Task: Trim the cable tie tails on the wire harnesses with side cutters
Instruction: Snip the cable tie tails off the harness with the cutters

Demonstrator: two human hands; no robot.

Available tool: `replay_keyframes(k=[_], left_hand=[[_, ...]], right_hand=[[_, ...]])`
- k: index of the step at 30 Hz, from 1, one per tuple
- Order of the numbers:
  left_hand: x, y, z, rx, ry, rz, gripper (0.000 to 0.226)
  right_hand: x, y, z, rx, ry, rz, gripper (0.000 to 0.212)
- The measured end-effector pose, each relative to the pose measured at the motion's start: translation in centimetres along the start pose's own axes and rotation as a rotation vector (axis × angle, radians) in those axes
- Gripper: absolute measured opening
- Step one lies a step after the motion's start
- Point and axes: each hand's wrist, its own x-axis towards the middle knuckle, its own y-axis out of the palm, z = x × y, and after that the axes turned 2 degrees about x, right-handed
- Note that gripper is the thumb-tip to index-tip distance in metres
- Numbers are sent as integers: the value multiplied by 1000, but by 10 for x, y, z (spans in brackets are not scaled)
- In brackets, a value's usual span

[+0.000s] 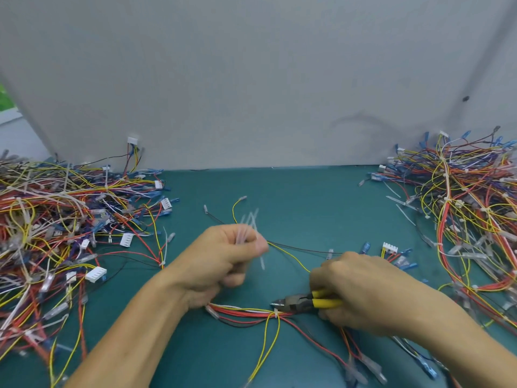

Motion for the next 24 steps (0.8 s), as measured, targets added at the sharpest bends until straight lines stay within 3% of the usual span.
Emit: replay_keyframes(k=[3, 6, 14, 19, 24], left_hand=[[-3, -13, -12, -174, 7, -57, 19], [-5, -25, -16, -135, 13, -150, 28], [-4, -27, 2, 194, -36, -212, 19], [1, -22, 9, 595, 111, -213, 14], [1, -23, 14, 840, 164, -177, 8]], right_hand=[[-3, -5, -9, -22, 61, 51, 13], [-10, -15, -20, -32, 134, 132, 14], [-25, -32, -27, 30, 231, 168, 21], [-30, -46, -18, 100, 198, 59, 23], [-17, -50, 7, 202, 145, 116, 39]])
